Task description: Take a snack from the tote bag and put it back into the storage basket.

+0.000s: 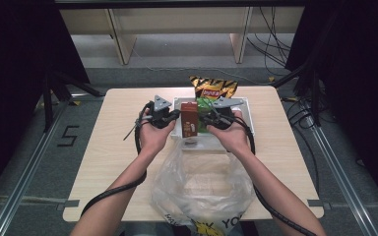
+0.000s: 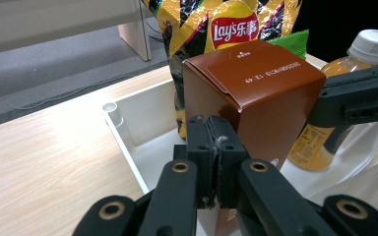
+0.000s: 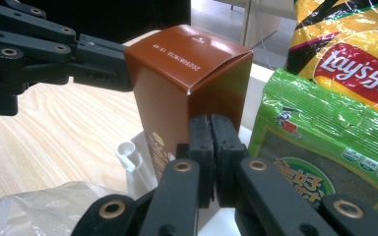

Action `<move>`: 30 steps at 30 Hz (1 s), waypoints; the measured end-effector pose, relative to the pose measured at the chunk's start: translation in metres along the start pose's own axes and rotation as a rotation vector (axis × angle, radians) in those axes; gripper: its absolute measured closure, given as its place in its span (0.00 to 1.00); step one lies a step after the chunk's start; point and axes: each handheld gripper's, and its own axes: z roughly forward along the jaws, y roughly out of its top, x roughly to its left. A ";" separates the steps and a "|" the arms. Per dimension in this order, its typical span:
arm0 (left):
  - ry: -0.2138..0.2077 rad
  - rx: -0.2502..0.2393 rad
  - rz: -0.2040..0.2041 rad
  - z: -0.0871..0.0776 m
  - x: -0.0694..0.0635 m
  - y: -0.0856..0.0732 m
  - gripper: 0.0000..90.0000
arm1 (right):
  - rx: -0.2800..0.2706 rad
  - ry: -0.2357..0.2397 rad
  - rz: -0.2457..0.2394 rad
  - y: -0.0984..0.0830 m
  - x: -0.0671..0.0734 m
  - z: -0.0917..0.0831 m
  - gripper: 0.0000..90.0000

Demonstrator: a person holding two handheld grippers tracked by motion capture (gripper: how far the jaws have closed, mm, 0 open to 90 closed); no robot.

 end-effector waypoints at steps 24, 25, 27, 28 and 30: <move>0.009 -0.011 -0.013 -0.046 0.006 -0.017 0.82 | 0.026 -0.006 -0.024 -0.003 -0.008 -0.030 0.68; 0.005 -0.011 -0.012 -0.049 0.006 -0.018 0.82 | 0.022 -0.009 -0.020 -0.004 -0.009 -0.032 0.66; -0.002 -0.012 -0.016 -0.055 0.006 -0.020 0.81 | 0.021 -0.007 -0.024 -0.005 -0.010 -0.035 0.66; -0.004 -0.012 -0.011 -0.058 0.007 -0.022 0.80 | 0.024 0.001 -0.055 -0.006 -0.012 -0.038 0.66; -0.008 -0.010 -0.014 -0.064 0.007 -0.025 0.79 | 0.034 0.004 -0.045 -0.008 -0.012 -0.044 0.65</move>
